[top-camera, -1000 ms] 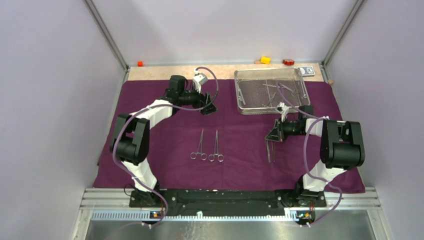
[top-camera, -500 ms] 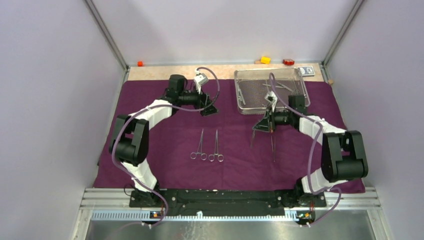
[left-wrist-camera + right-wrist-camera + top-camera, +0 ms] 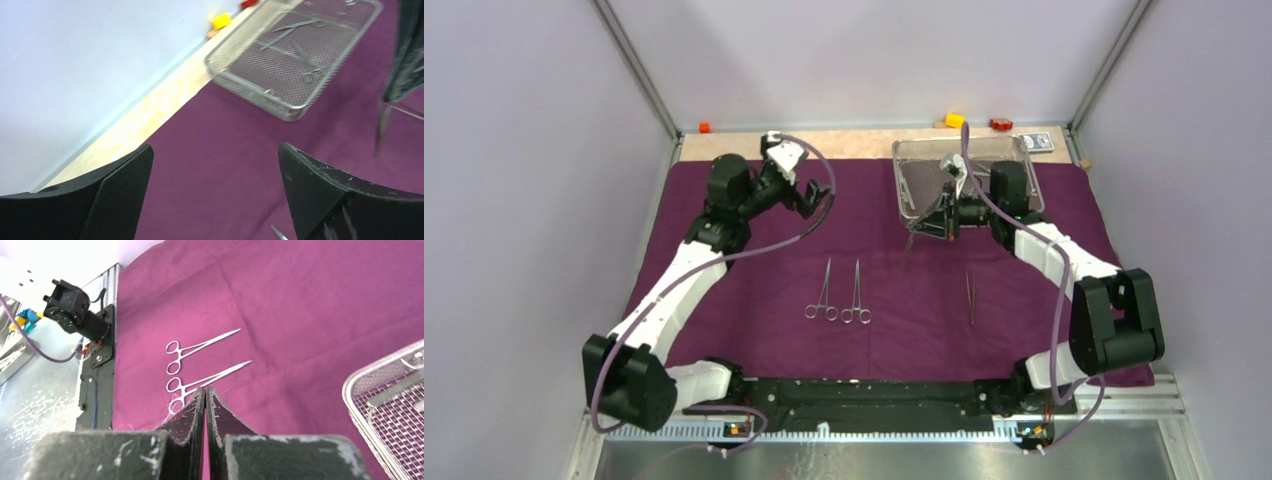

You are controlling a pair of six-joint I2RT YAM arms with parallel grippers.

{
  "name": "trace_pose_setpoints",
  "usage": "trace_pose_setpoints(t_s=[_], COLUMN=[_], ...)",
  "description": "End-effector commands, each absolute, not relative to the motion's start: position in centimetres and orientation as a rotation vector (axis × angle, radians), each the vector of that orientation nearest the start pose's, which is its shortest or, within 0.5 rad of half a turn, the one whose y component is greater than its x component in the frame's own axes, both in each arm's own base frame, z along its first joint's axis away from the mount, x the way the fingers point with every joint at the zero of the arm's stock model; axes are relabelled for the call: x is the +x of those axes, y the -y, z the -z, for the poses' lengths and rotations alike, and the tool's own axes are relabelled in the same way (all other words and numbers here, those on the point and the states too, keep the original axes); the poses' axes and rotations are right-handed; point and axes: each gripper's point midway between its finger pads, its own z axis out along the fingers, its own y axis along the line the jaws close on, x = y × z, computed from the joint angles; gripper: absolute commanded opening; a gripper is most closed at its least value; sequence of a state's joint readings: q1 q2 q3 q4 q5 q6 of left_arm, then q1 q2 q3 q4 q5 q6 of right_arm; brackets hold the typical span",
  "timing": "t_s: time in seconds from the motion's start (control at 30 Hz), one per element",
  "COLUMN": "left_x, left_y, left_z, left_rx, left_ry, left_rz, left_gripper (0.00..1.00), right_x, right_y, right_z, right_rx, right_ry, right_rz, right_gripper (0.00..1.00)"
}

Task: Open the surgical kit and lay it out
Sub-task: Pick up the medical item from the surgical kit, then place the medical item in the surgical kit.

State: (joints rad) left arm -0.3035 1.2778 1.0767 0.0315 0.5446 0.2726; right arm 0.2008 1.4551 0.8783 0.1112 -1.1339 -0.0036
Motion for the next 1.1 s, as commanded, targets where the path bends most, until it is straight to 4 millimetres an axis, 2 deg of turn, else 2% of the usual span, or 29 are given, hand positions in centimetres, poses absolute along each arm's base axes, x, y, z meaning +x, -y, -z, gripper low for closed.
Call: trace_pose_setpoints(t_s=[0.0,0.1,0.17,0.33,0.57,0.63,0.8,0.93,1.07], left_x=[38.1,35.6,33.6,28.2,22.5,21.9,22.6,21.5,20.2], left_y=[16.5,19.5,21.7,26.6,30.6,31.6,32.4,32.6,32.8], left_z=[-27.2,-24.9,-24.5,-24.2,-22.2,-21.8,-21.0,-19.5,-18.7], left_rx=[0.683,0.886,0.999,1.232,1.397,1.413,1.389,1.404,1.414], left_ry=[-1.552,-1.54,-1.495,-1.335,-1.246,-1.238,-1.262,-1.283,-1.29], left_rz=[0.296,0.476,0.648,1.048,1.343,1.362,1.376,1.425,1.476], left_gripper=[0.99,0.99,0.99,0.9,0.88,0.87,0.81,0.66,0.55], right_x=[29.6,28.3,27.4,25.7,23.6,23.1,22.6,22.6,22.9], right_y=[-24.8,-26.2,-26.9,-28.0,-28.1,-28.2,-28.1,-28.1,-28.1], right_z=[-23.6,-24.0,-24.3,-25.4,-27.7,-28.2,-28.5,-28.8,-29.0], right_rx=[-1.008,-1.069,-1.108,-1.174,-1.233,-1.245,-1.244,-1.238,-1.224], right_ry=[-1.569,-1.53,-1.5,-1.431,-1.32,-1.301,-1.293,-1.283,-1.282], right_rz=[-1.268,-1.306,-1.331,-1.375,-1.409,-1.413,-1.423,-1.408,-1.393], right_gripper=[0.0,0.0,0.0,0.0,0.0,0.0,0.0,0.0,0.0])
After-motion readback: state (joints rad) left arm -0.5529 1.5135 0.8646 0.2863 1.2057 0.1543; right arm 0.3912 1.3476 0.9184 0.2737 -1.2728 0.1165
